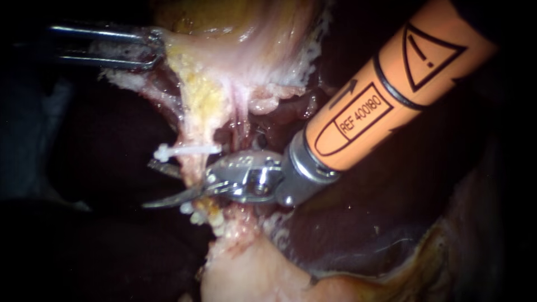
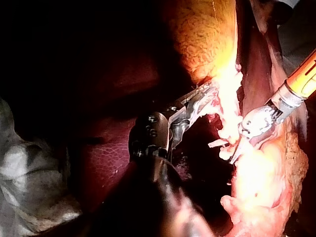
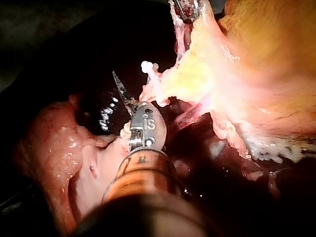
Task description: Go to the cutting position left tube
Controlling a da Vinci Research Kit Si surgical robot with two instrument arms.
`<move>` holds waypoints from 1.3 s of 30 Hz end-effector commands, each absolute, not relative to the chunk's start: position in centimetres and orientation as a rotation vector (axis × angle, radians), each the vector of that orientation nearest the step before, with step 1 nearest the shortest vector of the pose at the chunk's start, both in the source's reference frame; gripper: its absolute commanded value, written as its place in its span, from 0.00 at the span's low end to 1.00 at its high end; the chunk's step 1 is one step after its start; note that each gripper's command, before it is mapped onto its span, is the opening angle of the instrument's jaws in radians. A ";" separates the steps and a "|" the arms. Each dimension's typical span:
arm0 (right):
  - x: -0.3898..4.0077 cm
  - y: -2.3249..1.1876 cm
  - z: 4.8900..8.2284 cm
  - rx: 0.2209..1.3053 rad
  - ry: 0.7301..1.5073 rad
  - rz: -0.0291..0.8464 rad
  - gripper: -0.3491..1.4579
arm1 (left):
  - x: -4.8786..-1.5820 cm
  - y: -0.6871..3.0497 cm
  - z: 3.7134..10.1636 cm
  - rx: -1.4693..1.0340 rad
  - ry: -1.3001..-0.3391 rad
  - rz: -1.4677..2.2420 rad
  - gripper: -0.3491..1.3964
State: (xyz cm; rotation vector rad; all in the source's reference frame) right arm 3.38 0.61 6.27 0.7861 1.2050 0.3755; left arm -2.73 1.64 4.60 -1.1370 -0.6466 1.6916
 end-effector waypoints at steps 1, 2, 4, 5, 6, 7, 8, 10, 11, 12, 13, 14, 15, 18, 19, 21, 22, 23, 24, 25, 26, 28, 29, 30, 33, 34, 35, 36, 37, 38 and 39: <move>3.39 0.59 6.22 0.793 1.209 0.365 0.97 | -2.72 1.64 4.60 -1.137 -0.646 1.692 0.00; 3.41 0.56 6.17 0.805 1.214 0.363 0.97 | -2.72 1.64 4.60 -1.137 -0.646 1.692 0.00; 3.45 0.49 6.06 0.820 1.220 0.355 0.97 | -2.72 1.64 4.60 -1.137 -0.646 1.692 0.00; 3.46 0.47 6.02 0.827 1.224 0.347 0.97 | -2.72 1.64 4.60 -1.137 -0.646 1.692 0.00; 3.48 0.43 5.96 0.834 1.231 0.341 0.97 | -2.72 1.64 4.60 -1.137 -0.647 1.692 0.00; 3.50 0.41 5.92 0.842 1.233 0.341 0.97 | -2.71 1.64 4.60 -1.137 -0.647 1.692 0.00; 3.51 0.40 5.88 0.847 1.239 0.337 0.97 | -2.71 1.64 4.60 -1.137 -0.647 1.692 0.00; 3.53 0.37 5.81 0.863 1.248 0.330 0.97 | -2.71 1.64 4.60 -1.137 -0.647 1.692 0.00; 3.53 0.36 5.79 0.868 1.252 0.325 0.97 | -2.71 1.64 4.60 -1.137 -0.647 1.692 0.00; 3.52 0.35 5.77 0.879 1.249 0.322 0.97 | -2.71 1.64 4.60 -1.137 -0.647 1.692 0.00; 3.52 0.35 5.76 0.882 1.252 0.319 0.97 | -2.71 1.64 4.60 -1.137 -0.647 1.692 0.00; 3.51 0.35 5.75 0.882 1.252 0.319 0.97 | -2.71 1.64 4.60 -1.137 -0.647 1.692 0.00; 3.51 0.35 5.75 0.883 1.252 0.318 0.97 | -2.71 1.64 4.60 -1.137 -0.647 1.692 0.00; 3.50 0.36 5.74 0.883 1.252 0.318 0.97 | -2.70 1.64 4.60 -1.137 -0.648 1.692 0.00; 3.50 0.36 5.74 0.884 1.253 0.318 0.97 | -2.70 1.64 4.59 -1.137 -0.648 1.692 0.00; 3.50 0.36 5.74 0.884 1.256 0.320 0.97 | -2.70 1.64 4.59 -1.137 -0.648 1.692 0.00; 3.50 0.37 5.73 0.885 1.256 0.320 0.97 | -2.70 1.64 4.59 -1.137 -0.648 1.692 0.00; 3.50 0.37 5.73 0.885 1.256 0.320 0.97 | -2.70 1.64 4.59 -1.137 -0.648 1.692 0.00; 3.50 0.37 5.73 0.885 1.259 0.320 0.97 | -2.70 1.65 4.59 -1.137 -0.648 1.692 0.00; 3.50 0.36 5.73 0.885 1.258 0.320 0.97 | -2.70 1.65 4.59 -1.137 -0.648 1.692 0.00; 3.50 0.37 5.73 0.883 1.261 0.323 0.96 | -2.70 1.65 4.59 -1.137 -0.648 1.692 0.00; 3.50 0.39 5.73 0.885 1.264 0.319 0.49 | -2.70 1.65 4.59 -1.137 -0.648 1.692 0.00; 3.47 0.40 5.76 0.900 1.268 0.316 0.22 | -2.70 1.65 4.59 -1.137 -0.649 1.692 0.00; 3.46 0.43 5.80 0.911 1.283 0.311 0.00 | -2.70 1.65 4.59 -1.137 -0.649 1.692 0.00; 3.42 0.46 5.93 0.931 1.305 0.289 0.00 | -2.70 1.65 4.58 -1.137 -0.649 1.692 0.00; 3.42 0.46 5.96 0.927 1.308 0.289 0.00 | -2.70 1.65 4.58 -1.136 -0.649 1.691 0.00; 3.42 0.46 5.97 0.925 1.311 0.289 0.00 | -2.70 1.65 4.58 -1.136 -0.649 1.691 0.00; 3.43 0.46 5.98 0.928 1.315 0.287 0.00 | -2.70 1.65 4.58 -1.136 -0.649 1.691 0.00; 3.43 0.46 5.98 0.929 1.318 0.286 0.00 | -2.70 1.65 4.58 -1.136 -0.649 1.691 0.00; 3.43 0.46 5.98 0.929 1.318 0.286 0.00 | -2.70 1.65 4.58 -1.136 -0.649 1.691 0.00; 3.43 0.46 5.97 0.930 1.321 0.287 0.00 | -2.70 1.65 4.58 -1.136 -0.649 1.691 0.00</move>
